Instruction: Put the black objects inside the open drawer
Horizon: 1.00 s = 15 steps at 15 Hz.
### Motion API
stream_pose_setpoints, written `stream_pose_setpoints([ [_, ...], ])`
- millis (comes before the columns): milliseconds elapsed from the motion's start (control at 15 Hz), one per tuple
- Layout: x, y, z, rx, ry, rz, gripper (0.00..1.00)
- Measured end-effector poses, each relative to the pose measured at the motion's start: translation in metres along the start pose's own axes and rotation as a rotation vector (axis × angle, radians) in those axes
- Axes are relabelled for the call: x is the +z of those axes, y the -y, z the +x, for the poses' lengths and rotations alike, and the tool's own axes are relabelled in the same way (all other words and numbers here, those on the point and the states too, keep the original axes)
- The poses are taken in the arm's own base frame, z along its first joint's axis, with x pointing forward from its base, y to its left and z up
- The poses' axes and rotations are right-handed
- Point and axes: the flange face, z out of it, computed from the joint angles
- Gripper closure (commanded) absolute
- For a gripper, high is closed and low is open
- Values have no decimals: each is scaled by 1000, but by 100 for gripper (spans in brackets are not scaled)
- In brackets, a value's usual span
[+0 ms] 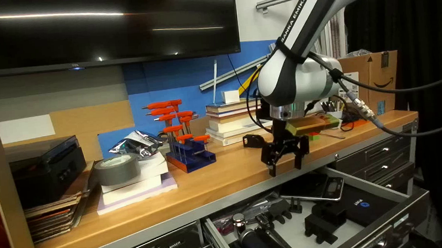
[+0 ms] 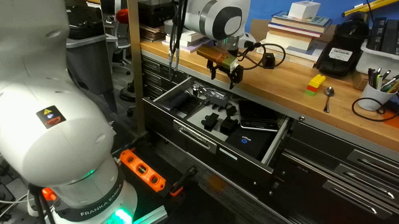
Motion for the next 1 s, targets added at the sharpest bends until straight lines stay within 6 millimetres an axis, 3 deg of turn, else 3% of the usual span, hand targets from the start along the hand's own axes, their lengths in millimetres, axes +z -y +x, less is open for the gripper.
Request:
stream_pose_setpoints([
  [333, -60, 2, 51, -145, -146, -129, 0],
  [533, -81, -6, 82, -184, -207, -169, 0],
  [733, -81, -20, 112, -229, -237, -184, 0],
  [1000, -62, -47, 154, -318, -248, -177, 0],
])
